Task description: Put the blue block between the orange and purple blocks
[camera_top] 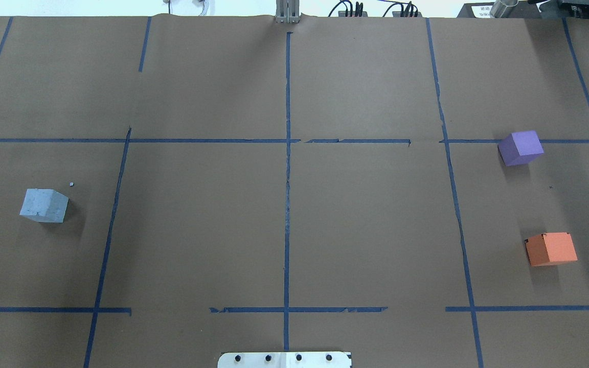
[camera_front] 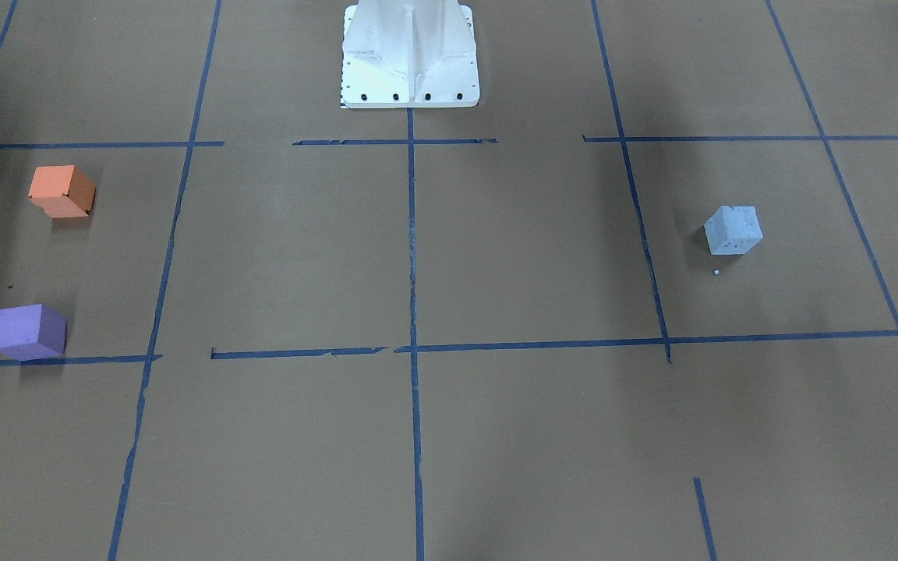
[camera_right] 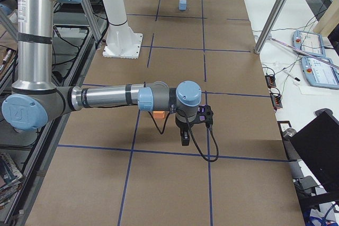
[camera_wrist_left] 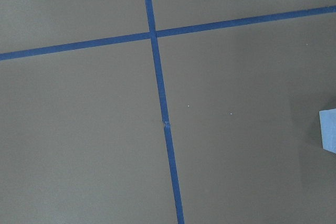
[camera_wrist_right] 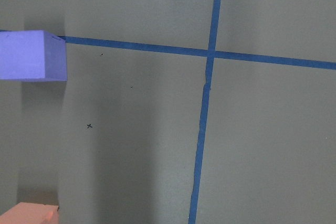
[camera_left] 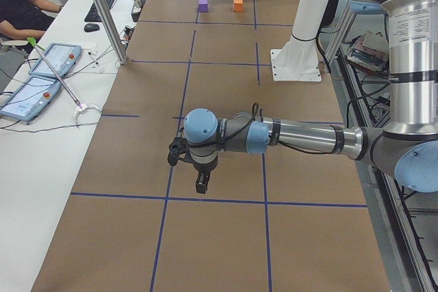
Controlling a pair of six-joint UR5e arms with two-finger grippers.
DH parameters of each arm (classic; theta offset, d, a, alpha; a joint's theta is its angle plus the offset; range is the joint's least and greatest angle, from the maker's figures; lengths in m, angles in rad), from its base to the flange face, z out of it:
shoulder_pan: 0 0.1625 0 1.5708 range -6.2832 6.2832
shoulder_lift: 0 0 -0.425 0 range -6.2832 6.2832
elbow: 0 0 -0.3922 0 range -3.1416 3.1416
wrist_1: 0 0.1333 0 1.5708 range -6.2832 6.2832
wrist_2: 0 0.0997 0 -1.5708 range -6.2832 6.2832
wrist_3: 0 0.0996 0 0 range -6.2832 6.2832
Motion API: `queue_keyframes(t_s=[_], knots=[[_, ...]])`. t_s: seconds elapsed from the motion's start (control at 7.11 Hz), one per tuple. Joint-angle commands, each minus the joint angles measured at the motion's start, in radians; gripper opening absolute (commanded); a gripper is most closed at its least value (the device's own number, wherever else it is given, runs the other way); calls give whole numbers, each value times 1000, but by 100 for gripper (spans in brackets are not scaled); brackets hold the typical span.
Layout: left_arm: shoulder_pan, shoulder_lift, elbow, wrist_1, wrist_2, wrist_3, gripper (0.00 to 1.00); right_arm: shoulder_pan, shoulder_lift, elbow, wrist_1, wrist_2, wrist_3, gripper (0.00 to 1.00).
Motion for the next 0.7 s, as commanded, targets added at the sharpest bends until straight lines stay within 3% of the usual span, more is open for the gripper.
queue_keyframes(t_s=[0.0,0.56], knots=[[3,1,-2,1,-1,2,100,0,0,-2,0,-3,0,100],[5,-1,3,-15,6,-5,100,0,0,-1,0,-2,-5,100]])
